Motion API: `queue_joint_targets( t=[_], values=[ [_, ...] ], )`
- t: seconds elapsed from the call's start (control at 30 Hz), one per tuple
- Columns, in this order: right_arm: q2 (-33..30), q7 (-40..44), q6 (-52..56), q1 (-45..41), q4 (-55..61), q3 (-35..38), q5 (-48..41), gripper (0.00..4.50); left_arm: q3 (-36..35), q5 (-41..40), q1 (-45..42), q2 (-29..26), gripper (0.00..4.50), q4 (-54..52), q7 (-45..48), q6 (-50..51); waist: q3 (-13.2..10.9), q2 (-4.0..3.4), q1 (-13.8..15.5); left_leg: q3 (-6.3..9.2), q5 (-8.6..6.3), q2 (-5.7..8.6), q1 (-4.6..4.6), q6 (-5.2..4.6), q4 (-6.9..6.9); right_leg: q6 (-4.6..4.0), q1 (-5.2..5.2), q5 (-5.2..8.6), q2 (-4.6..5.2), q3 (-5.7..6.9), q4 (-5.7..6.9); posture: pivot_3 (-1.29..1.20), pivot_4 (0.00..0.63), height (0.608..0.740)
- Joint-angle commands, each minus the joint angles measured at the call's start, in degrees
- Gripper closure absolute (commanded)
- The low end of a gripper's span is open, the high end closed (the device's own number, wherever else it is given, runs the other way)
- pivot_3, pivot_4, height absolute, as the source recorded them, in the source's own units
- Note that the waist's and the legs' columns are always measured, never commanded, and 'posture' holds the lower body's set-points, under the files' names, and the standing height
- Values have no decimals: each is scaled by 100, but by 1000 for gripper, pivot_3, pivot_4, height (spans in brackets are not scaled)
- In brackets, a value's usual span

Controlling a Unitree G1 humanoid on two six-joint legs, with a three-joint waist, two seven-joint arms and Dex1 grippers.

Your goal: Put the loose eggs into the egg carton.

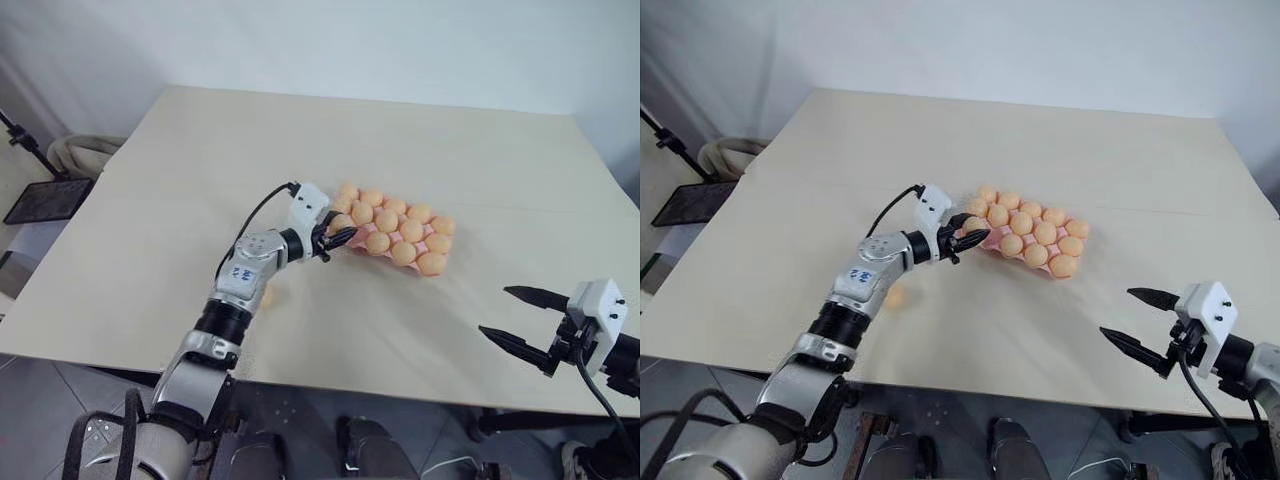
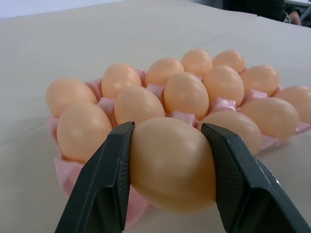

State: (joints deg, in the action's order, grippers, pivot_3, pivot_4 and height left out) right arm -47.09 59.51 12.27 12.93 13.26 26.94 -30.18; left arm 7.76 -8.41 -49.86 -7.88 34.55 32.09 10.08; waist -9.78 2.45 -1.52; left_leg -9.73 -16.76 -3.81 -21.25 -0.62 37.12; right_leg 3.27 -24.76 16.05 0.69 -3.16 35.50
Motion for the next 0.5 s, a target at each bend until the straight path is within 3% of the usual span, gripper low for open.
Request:
queue_joint_targets(
  t=[0.03,0.2,0.3,0.47,0.5],
  values=[
    [17,-47,-87,66,166,262,-40,0,-104,60,-317,133,2415,274,37,-397,0,0,1,-1,-3,0,-1,-2,1,2,0,1,0,0,-1,0,150,740],
    [35,-87,-81,126,211,283,-41,0,-117,135,-522,269,2415,747,125,-738,0,0,-10,-8,-8,-2,3,0,1,3,-1,2,-4,-2,-1,0,150,740],
    [46,-124,-75,149,242,274,-41,0,-172,191,-649,337,1679,978,-36,-671,0,0,-10,-8,-8,-1,4,1,4,3,0,2,-6,-2,0,0,150,740],
    [46,-154,-76,175,255,273,-40,0,-172,269,-628,349,69,955,-5,-720,0,0,-9,-8,-8,-1,3,0,3,3,0,3,-6,-2,0,0,150,740],
    [44,-155,-76,177,254,270,-41,0,-176,281,-623,346,28,936,-19,-722,0,0,-8,-8,-8,-1,3,0,3,3,0,3,-5,-2,0,0,150,740]
  ],
)
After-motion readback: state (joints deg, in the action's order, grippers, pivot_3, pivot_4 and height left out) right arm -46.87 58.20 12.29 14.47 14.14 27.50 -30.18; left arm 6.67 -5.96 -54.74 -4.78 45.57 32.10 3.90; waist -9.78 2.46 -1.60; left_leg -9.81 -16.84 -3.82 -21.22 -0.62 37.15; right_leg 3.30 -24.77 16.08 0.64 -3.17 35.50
